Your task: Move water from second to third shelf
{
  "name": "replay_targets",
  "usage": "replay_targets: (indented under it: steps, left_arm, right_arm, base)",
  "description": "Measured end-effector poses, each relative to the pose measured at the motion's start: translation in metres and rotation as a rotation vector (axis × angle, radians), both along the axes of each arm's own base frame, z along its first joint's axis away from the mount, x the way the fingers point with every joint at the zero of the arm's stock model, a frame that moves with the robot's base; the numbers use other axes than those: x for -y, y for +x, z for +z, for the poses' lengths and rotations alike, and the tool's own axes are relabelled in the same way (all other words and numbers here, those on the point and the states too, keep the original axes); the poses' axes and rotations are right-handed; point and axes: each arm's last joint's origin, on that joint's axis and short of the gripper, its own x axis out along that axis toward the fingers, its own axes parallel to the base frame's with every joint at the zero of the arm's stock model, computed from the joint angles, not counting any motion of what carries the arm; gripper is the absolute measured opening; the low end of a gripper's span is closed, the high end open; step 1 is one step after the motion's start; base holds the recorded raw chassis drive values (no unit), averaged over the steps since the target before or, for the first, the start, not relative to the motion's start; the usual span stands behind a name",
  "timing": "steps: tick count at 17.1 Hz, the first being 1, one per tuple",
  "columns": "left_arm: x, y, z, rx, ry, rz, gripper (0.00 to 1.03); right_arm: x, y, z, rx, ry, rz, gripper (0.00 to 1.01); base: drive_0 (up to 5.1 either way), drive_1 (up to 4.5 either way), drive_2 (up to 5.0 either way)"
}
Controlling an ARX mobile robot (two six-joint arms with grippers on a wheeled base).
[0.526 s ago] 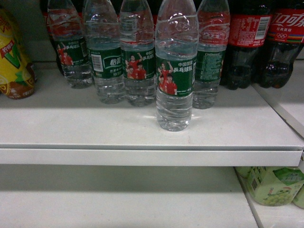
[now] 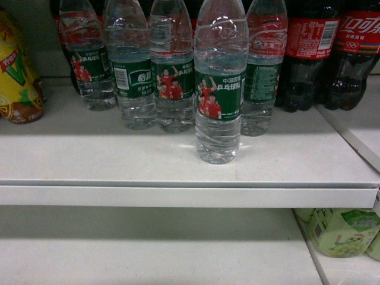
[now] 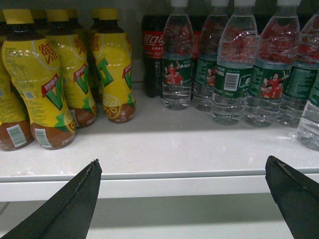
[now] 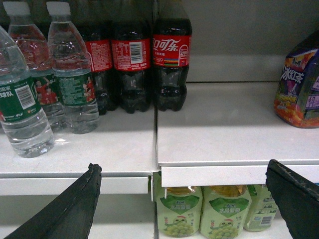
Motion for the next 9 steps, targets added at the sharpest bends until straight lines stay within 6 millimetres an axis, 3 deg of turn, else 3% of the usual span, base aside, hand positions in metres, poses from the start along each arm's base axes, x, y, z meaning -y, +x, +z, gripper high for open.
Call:
replay_targets:
  steps: [9]
  left_arm:
    - [0.0000, 0.0000, 0.0000, 0.000, 0.000, 0.000, 0.98]
  right_arm:
    - [0.0000, 0.0000, 0.0000, 0.000, 0.000, 0.000, 0.98]
  base:
    - [0.0, 0.00, 0.0]
